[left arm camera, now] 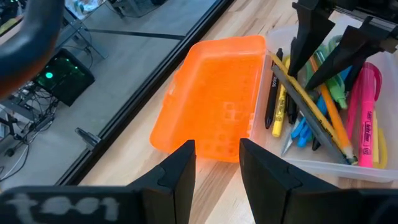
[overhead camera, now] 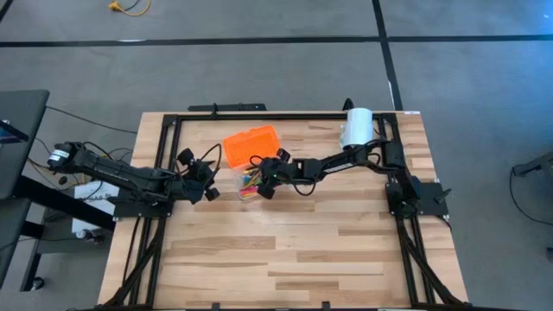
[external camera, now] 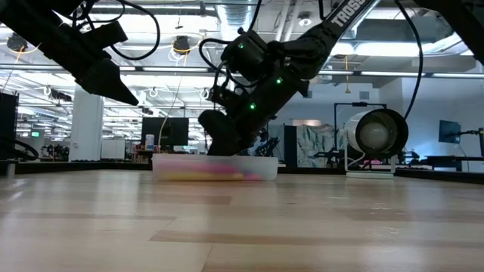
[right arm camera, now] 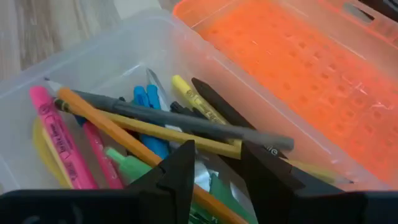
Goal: Pick & place school supplies into a supply box
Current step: Adjust the supply box
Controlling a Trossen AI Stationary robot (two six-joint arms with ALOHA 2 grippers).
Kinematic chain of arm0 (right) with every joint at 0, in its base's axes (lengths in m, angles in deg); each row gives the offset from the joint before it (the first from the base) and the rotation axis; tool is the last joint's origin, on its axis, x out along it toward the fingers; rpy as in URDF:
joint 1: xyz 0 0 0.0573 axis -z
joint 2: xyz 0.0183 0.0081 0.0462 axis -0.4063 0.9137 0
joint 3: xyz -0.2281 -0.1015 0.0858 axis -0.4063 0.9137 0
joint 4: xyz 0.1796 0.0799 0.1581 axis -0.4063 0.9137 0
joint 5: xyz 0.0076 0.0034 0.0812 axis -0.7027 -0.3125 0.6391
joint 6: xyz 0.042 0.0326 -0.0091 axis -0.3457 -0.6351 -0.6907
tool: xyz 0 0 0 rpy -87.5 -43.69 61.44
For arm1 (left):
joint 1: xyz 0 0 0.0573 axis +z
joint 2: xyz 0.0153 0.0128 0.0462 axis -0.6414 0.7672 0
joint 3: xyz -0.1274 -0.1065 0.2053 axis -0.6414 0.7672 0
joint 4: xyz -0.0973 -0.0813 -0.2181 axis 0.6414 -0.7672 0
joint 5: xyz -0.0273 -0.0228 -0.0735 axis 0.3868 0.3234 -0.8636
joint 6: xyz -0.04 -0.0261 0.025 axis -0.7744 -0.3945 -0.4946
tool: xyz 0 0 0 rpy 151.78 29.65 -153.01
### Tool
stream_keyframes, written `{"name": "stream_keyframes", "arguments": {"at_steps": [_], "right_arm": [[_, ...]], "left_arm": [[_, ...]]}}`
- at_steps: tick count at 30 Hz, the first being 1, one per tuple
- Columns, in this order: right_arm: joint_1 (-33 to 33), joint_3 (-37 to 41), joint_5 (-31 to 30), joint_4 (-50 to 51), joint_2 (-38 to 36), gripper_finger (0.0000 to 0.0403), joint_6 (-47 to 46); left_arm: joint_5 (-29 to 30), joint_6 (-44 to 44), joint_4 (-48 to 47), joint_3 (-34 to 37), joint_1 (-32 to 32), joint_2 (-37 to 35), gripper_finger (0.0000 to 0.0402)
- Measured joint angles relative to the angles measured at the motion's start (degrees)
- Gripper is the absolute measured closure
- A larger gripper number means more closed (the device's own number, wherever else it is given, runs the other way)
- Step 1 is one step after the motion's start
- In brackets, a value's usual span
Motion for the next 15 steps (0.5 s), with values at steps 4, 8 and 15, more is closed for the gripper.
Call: {"name": "stream_keyframes", "arguments": {"at_steps": [4,8,15], "right_arm": [[-1.1,0.0,0.0,0.5,0.0,0.0278,1.4],[-2.1,-0.1,0.0,2.7,-0.1,0.0278,1.5],[-3.5,-0.2,-0.2,6.1,-0.6,0.0278,2.0]], "left_arm": [[-0.1,0.0,0.0,0.0,0.0,0.0,0.0285],[-0.3,0.0,0.0,0.0,0.0,0.0,0.0285],[-0.3,0.0,0.0,0.0,0.0,0.0,0.0285]]}}
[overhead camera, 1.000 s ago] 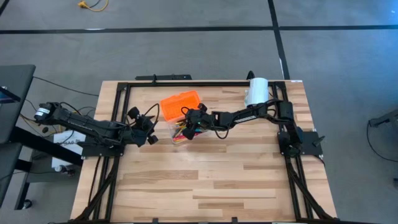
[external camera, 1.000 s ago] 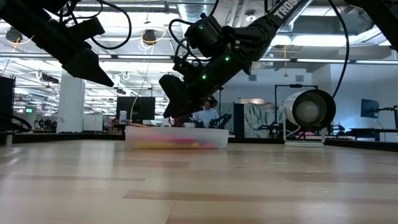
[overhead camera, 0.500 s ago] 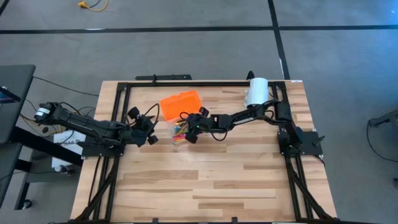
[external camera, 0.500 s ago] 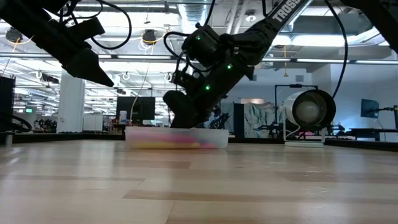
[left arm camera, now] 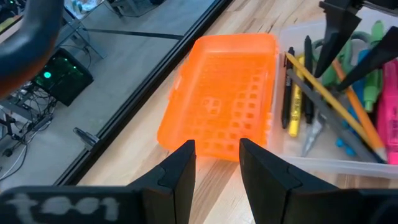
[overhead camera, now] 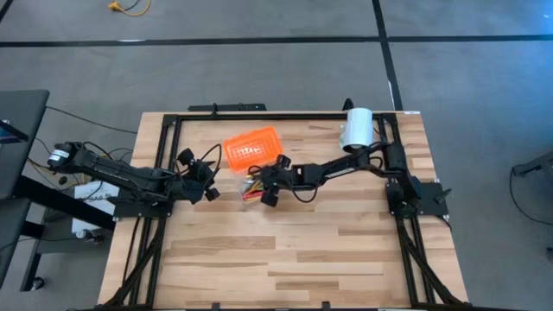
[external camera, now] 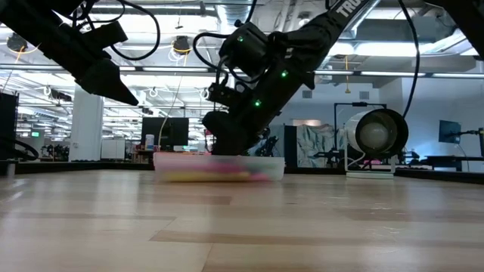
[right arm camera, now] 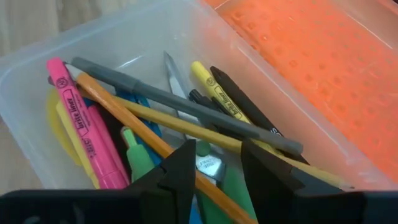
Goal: Pick & place school supplies into a supply box
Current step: Adjust the supply box
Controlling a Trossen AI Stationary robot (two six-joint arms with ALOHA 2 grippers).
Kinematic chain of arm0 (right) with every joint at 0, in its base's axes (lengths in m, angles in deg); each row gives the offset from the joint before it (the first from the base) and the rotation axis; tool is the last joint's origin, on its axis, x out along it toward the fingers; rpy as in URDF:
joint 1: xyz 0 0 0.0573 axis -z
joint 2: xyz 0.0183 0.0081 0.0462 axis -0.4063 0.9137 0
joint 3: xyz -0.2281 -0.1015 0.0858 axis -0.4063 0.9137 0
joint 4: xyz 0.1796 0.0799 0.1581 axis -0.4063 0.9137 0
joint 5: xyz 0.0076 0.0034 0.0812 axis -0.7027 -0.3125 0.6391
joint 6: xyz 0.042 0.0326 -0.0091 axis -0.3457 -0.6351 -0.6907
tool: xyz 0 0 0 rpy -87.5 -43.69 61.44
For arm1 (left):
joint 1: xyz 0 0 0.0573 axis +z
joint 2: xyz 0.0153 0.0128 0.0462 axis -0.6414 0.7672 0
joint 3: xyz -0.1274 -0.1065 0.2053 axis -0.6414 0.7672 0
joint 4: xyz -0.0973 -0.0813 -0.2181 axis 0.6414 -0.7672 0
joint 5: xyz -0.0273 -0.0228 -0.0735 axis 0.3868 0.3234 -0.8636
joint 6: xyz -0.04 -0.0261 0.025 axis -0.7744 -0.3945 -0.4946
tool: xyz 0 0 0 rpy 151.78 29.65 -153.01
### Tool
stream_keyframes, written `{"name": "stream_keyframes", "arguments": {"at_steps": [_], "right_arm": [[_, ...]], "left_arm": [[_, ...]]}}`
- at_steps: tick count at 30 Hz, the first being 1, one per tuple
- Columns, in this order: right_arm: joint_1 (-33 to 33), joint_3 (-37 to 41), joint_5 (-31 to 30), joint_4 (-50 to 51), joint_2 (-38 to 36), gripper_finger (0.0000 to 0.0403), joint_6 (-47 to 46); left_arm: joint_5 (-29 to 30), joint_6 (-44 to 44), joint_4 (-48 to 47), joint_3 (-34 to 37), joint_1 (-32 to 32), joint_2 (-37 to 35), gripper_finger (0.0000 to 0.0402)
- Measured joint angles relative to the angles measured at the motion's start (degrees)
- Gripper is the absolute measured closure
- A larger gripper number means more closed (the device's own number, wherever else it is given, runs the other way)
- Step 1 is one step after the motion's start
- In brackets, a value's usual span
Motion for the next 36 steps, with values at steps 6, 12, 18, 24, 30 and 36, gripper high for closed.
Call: {"name": "stream_keyframes", "arguments": {"at_steps": [6,12,18,24,30,36], "right_arm": [[-1.2,0.0,1.1,1.1,0.0,0.0279,1.5],[-2.7,-0.1,3.4,5.7,-0.1,0.0279,1.6],[-5.5,-0.1,3.2,9.0,-0.1,0.0279,4.0],[-8.8,0.0,3.5,12.5,-0.9,0.0279,6.3],[-12.4,0.2,4.0,17.9,-3.2,0.0279,8.5],[-15.9,0.3,4.4,24.8,-5.1,0.0279,9.7]], "left_arm": [[-0.1,0.0,0.0,0.0,0.0,0.0,0.0285],[-0.2,-0.1,0.0,0.0,0.0,0.0,0.0285],[-1.0,-0.2,0.0,0.0,0.0,0.0,0.0285],[-1.1,-0.2,0.0,0.0,0.0,0.0,0.0285],[-1.2,-0.2,0.0,0.0,0.0,0.0,0.0285],[-1.4,-0.4,0.0,0.0,0.0,0.0,0.0285]]}}
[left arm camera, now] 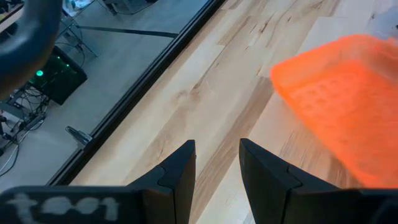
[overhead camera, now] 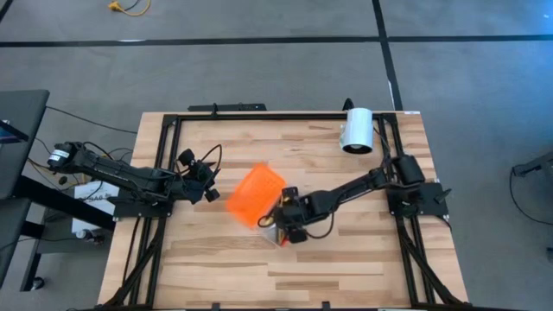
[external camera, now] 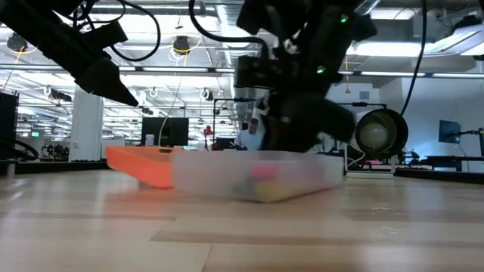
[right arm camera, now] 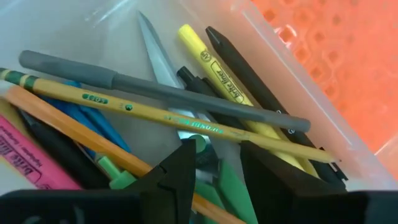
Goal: Pick & place school supplies into a supply box
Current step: Adjust the supply box
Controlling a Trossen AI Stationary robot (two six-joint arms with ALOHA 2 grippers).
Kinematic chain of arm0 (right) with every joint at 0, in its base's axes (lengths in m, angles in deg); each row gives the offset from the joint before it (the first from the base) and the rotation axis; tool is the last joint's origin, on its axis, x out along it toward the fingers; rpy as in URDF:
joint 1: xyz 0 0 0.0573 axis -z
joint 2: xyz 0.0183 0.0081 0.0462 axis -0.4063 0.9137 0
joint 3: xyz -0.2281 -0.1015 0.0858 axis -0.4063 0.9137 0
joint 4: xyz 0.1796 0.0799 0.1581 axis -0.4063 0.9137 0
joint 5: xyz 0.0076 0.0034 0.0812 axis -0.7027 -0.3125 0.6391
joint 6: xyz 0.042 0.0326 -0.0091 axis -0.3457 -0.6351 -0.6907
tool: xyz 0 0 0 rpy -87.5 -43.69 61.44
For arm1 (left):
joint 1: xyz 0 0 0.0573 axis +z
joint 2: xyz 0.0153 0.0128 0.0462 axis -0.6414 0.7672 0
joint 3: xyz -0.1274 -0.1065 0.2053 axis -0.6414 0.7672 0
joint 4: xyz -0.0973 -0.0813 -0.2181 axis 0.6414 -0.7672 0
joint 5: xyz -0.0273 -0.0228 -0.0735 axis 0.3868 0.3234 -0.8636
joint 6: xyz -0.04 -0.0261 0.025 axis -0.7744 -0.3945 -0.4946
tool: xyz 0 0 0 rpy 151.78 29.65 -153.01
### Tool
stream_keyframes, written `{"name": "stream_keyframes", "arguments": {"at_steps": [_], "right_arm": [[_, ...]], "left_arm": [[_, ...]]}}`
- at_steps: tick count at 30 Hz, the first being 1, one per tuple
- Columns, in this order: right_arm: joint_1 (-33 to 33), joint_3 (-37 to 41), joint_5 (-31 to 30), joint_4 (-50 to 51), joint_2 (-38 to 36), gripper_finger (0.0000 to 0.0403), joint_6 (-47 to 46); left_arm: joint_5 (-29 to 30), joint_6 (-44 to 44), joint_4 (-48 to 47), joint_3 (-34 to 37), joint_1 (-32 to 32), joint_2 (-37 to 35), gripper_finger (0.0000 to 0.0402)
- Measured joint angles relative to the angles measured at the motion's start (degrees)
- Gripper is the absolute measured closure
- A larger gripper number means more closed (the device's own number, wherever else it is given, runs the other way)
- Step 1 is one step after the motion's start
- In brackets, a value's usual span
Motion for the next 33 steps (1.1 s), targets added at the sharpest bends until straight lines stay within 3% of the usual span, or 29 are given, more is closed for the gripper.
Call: {"name": "stream_keyframes", "arguments": {"at_steps": [11,33], "right_arm": [[-3.4,-0.1,-2.0,4.1,-0.3,0.0296,5.7],[-3.2,-3.7,-5.6,5.6,-1.4,0.0301,1.1]], "left_arm": [[0.0,-0.2,0.0,0.0,0.0,0.0,0.0285],[-0.1,-0.4,-0.2,0.0,0.0,0.0,0.0285]]}}
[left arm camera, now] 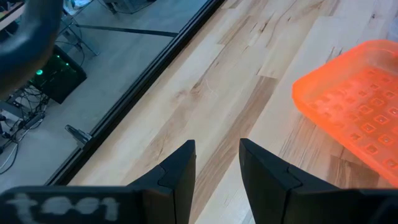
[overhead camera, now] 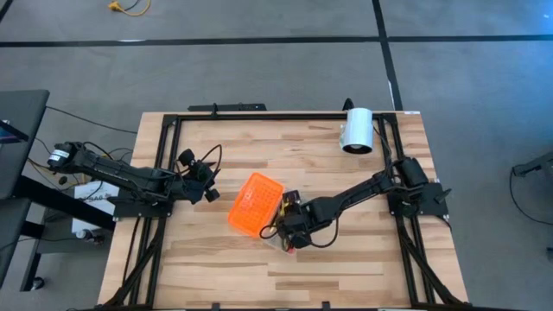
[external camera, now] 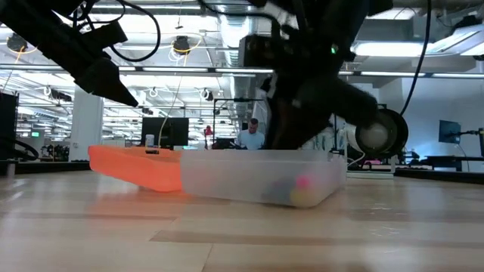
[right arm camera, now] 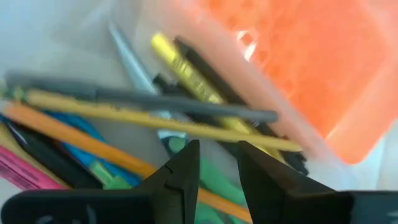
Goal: Pick & place school supplies into a supply box
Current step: Adjust the supply box
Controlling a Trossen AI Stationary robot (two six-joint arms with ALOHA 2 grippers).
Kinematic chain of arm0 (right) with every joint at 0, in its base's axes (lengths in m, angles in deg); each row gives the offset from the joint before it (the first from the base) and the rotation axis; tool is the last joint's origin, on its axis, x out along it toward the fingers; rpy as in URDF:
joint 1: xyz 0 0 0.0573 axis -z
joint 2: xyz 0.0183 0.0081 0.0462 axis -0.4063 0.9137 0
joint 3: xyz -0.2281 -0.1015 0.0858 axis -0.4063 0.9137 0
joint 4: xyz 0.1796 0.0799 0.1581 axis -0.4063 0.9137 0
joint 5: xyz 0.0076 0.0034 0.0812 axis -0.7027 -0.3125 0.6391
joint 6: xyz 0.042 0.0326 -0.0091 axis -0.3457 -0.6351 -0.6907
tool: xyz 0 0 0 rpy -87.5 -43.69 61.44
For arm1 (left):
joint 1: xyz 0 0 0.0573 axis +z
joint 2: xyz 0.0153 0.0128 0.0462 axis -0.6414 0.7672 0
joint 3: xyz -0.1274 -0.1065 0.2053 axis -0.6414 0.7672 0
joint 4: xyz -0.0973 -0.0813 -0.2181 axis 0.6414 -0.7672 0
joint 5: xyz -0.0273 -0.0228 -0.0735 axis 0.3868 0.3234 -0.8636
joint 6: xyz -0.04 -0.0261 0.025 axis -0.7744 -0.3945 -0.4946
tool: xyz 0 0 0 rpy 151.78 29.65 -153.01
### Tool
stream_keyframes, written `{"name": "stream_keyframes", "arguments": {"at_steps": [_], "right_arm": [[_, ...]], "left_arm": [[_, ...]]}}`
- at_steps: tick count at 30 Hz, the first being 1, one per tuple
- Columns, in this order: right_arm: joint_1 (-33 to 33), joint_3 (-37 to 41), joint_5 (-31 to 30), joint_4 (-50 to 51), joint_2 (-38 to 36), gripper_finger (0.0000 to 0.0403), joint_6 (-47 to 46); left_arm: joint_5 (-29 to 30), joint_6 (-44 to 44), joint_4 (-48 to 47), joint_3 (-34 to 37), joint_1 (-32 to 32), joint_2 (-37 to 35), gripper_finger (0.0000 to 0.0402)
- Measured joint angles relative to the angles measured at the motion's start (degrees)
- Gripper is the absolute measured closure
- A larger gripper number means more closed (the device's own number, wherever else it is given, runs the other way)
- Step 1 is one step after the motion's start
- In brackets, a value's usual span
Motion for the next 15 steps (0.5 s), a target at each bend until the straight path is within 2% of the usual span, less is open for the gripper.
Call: {"name": "stream_keyframes", "arguments": {"at_steps": [8,12,15], "right_arm": [[-2.4,-0.1,-0.2,1.5,-7.5,0.0301,-6.7],[-5.2,-0.2,-1.1,6.9,-9.0,0.0301,-14.5],[-8.3,-0.1,-4.6,11.3,-8.9,0.0301,-21.6]], "left_arm": [[-0.5,0.0,-0.1,0.0,0.0,0.0,0.0285],[-4.0,0.1,-0.6,0.0,0.0,0.2,0.0285],[-5.0,0.0,-1.6,0.0,0.0,0.2,0.0285]]}}
